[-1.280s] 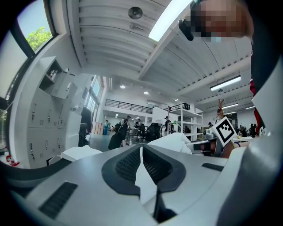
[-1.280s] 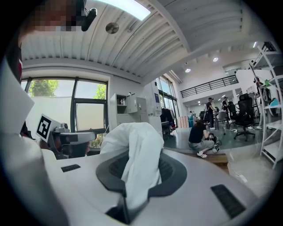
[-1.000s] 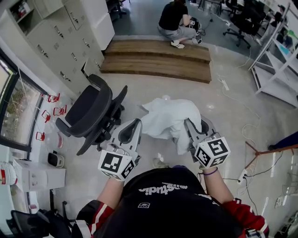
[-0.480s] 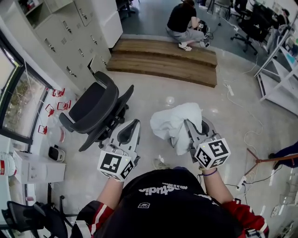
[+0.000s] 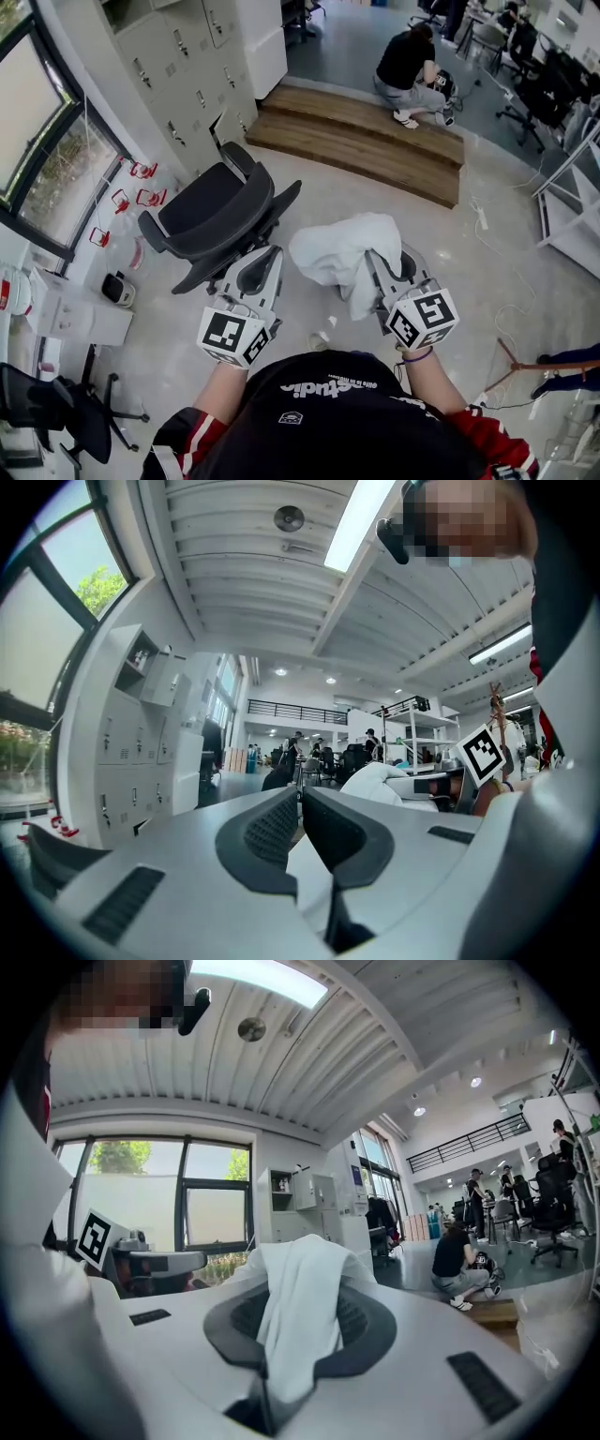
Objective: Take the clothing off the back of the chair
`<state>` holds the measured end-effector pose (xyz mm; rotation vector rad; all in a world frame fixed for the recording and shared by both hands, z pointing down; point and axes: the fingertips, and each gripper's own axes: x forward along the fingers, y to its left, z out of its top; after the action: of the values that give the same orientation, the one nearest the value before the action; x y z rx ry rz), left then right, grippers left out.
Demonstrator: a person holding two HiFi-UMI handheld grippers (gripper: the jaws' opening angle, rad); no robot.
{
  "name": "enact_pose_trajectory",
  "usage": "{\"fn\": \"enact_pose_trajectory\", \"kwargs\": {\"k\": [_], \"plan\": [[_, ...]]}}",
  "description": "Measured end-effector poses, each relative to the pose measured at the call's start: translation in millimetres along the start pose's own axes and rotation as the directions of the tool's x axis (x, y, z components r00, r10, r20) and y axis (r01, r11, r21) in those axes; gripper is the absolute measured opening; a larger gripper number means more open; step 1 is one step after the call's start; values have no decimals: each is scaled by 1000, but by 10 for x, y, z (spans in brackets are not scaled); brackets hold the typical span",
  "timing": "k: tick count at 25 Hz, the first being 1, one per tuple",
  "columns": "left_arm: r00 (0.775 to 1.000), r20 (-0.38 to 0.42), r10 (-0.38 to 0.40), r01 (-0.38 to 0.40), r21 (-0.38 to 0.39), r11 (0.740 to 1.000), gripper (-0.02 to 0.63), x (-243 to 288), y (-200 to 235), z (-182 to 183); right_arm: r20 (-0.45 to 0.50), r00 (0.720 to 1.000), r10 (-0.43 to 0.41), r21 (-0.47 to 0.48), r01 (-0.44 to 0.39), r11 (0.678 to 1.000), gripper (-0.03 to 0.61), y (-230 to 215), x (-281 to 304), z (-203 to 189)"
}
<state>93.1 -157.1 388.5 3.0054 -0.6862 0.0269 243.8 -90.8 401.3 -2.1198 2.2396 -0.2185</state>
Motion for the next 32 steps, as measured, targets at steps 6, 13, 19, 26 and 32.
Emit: {"fn": "enact_pose_trajectory", "kwargs": {"k": [6, 13, 19, 26, 32], "plan": [[995, 18, 94, -95, 11, 995, 35, -244, 267, 75, 10, 996, 92, -5, -92, 996, 92, 284, 244, 66], [978, 29, 205, -205, 8, 979, 35, -567, 560, 208, -19, 977, 211, -29, -211, 977, 92, 695, 552, 120], [950, 36, 311, -312, 6, 950, 35, -998, 830, 234, -36, 951, 306, -56, -307, 950, 92, 1144, 795, 105], [912, 48, 407, -408, 9, 913, 35, -1397, 1043, 272, -37, 908, 418, -66, -420, 905, 92, 1633, 1022, 130], [888, 49, 458, -459, 8, 889, 35, -1654, 1108, 244, -38, 880, 473, -72, -474, 877, 92, 1897, 1063, 89]]}}
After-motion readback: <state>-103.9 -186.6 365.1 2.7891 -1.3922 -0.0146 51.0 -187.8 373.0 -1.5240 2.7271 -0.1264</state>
